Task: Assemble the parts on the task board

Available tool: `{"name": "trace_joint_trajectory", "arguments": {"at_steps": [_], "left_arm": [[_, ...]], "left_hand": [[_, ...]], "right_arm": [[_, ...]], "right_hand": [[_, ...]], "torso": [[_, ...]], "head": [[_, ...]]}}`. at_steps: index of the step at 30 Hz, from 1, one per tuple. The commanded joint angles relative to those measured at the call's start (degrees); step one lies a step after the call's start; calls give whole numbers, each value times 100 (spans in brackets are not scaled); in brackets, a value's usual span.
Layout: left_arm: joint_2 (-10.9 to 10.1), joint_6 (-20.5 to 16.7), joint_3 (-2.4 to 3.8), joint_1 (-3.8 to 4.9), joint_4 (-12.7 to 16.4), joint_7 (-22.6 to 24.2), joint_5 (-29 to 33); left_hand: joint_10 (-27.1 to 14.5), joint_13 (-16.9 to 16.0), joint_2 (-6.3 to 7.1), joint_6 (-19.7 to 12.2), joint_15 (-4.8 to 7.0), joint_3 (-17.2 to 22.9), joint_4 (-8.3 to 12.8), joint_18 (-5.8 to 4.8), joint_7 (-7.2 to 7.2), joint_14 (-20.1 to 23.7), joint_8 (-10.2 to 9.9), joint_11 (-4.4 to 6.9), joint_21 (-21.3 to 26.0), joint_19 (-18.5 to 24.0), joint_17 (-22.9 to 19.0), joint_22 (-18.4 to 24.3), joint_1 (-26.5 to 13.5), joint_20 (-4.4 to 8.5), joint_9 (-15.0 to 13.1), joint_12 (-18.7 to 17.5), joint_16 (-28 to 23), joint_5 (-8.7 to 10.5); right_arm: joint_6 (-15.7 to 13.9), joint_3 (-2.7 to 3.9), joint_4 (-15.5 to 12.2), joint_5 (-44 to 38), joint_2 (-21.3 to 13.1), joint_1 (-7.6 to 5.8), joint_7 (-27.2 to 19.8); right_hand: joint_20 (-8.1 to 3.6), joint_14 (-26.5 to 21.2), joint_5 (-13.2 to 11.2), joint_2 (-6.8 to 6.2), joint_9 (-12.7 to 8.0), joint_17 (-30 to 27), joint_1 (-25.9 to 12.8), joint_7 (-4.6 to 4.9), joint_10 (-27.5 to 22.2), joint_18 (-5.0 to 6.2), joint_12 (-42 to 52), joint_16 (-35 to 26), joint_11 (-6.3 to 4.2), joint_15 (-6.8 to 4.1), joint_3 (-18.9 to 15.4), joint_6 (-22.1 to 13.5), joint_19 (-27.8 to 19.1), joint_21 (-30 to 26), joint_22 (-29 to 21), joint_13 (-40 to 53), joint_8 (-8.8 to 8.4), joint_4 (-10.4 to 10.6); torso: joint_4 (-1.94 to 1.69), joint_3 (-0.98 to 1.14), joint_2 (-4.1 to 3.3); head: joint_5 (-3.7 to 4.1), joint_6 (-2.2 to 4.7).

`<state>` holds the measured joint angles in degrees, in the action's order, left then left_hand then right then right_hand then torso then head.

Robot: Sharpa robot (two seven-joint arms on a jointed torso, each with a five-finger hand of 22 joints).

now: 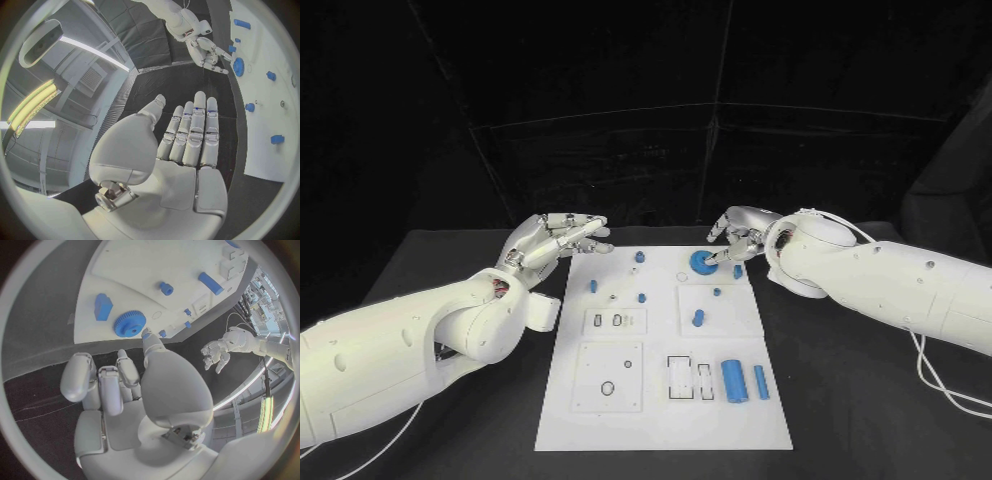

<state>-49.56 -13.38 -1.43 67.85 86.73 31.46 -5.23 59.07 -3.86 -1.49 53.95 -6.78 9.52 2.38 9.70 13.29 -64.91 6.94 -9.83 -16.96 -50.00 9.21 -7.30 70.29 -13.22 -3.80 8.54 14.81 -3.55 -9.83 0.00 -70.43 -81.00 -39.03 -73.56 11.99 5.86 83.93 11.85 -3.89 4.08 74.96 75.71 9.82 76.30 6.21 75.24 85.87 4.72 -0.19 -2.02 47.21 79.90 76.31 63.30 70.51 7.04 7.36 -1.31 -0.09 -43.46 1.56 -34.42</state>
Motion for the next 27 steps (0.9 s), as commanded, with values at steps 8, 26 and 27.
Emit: {"name": "trace_joint_trajectory", "arguments": {"at_steps": [8, 26, 27], "left_arm": [[23, 50, 2, 6, -16, 91, 25], [38, 85, 2, 5, -33, 70, 25], [39, 87, 2, 5, -34, 70, 25]], "left_hand": [[-19, 2, -59, -16, 2, -1, 34, 86, 11, 16, -25, -7, 40, -4, 9, 7, -3, -24, 3, -34, -18, -31], [-17, 2, -63, -15, 3, 3, 38, 87, 11, 11, -26, -6, 40, -7, 12, 9, -4, -23, 3, -34, -17, -30], [-17, 2, -63, -15, 3, 3, 38, 87, 11, 11, -26, -6, 40, -7, 12, 9, -4, -23, 3, -34, -17, -30]], "right_arm": [[292, 1, 176, -211, 166, 25, -76], [481, -1, 296, -492, 315, 81, -105], [477, -1, 300, -495, 320, 83, -107]], "right_hand": [[15, 426, 30, 81, 9, 588, 218, -17, 107, -124, 133, 59, -12, 19, 22, -28, 29, 62, 67, 169, 74, -26], [-15, 440, -87, 300, 33, 680, 448, -76, 292, -140, 338, 97, -65, -21, 127, 161, 47, 142, 176, 447, 229, -164], [-19, 440, -113, 327, 36, 682, 463, -81, 314, -140, 359, 98, -70, -25, 147, 196, 47, 146, 181, 476, 249, -177]], "torso": [[16, -5, 3], [11, -1, 1], [11, -1, 1]], "head": [[-32, -24], [-15, -47], [-15, -47]]}}
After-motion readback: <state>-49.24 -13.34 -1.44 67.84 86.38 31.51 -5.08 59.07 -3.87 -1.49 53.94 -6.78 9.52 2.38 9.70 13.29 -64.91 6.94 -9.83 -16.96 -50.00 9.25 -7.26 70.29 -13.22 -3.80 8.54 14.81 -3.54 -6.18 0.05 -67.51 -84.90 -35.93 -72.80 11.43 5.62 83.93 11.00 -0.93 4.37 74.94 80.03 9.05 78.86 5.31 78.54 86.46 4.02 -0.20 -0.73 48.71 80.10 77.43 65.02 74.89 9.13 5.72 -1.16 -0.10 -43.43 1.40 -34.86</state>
